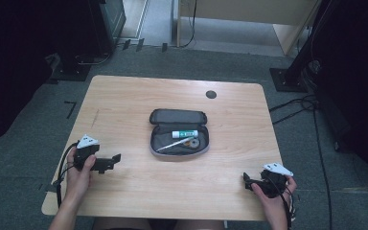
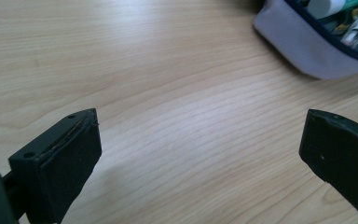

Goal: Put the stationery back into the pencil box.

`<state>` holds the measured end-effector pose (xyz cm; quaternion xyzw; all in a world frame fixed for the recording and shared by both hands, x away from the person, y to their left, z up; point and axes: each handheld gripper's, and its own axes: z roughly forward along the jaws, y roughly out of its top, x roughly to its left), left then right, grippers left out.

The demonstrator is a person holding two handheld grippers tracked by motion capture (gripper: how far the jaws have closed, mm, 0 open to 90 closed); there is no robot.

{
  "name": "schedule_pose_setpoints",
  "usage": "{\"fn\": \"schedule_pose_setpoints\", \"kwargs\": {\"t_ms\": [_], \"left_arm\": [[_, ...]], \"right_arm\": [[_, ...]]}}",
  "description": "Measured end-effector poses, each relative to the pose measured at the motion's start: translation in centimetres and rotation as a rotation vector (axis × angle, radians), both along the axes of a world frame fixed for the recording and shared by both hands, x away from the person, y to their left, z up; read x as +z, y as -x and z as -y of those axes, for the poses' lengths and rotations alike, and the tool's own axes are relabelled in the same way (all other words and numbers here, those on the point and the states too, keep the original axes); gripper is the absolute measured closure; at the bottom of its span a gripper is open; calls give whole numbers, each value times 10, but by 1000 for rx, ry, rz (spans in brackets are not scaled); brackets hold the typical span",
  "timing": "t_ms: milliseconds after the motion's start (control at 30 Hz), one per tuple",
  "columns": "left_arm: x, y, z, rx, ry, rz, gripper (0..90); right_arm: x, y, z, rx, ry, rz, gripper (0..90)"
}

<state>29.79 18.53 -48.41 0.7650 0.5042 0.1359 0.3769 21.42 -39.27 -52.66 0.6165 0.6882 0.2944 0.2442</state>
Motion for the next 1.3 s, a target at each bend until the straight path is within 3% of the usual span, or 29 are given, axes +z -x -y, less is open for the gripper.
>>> {"fn": "schedule_pose_setpoints", "kwargs": {"t_ms": [300,533,700,867,1033,1133,1300], "left_arm": [[-10,18,-25,48,-48,-7,0],[-16,33,-43,116,-88,-5,0],[-20,46,-49,126,-123,9,0],[-30,48,-58,147,-110,-3,0],[-33,46,-57,152,-128,10,0],[-35,45,-53,112,-194,22,0],[-35,46,-53,101,-192,24,0]], "right_arm": [[0,0,0,1,1,1,0],[0,0,0,0,0,0,0],[0,0,0,0,0,0,0],[0,0,0,-4,1,3,0],[0,0,0,-2,2,2,0],[0,0,0,-1,2,3,0],[0,0,0,6,-1,1,0]]}}
